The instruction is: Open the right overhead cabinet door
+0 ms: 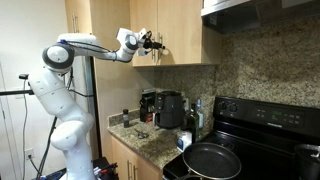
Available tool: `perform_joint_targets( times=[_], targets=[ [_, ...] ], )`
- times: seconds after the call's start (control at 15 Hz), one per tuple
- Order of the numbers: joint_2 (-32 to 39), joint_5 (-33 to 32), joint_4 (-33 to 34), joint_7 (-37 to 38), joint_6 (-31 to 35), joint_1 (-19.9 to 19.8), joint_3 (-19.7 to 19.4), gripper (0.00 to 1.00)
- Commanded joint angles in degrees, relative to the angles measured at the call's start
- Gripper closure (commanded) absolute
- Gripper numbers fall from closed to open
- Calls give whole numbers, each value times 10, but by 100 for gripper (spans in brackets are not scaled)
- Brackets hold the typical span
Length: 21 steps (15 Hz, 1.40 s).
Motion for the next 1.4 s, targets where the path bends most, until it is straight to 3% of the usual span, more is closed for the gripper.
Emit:
perform_joint_targets(
  times=[0.0, 0.2, 0.33, 1.0, 1.13, 1.2, 1.33],
  targets=[
    [36, -42, 38, 32, 11, -55, 43, 0],
    [45, -57, 52, 41, 11, -71, 64, 0],
    [43, -60, 53, 39, 9, -76, 71, 27],
    [36, -52, 45, 29, 25, -74, 76, 97],
    [37, -48, 43, 25, 30, -70, 74, 100],
    [37, -47, 42, 24, 30, -69, 72, 96],
    [21, -48, 41, 34, -4, -80, 72, 96]
  ],
)
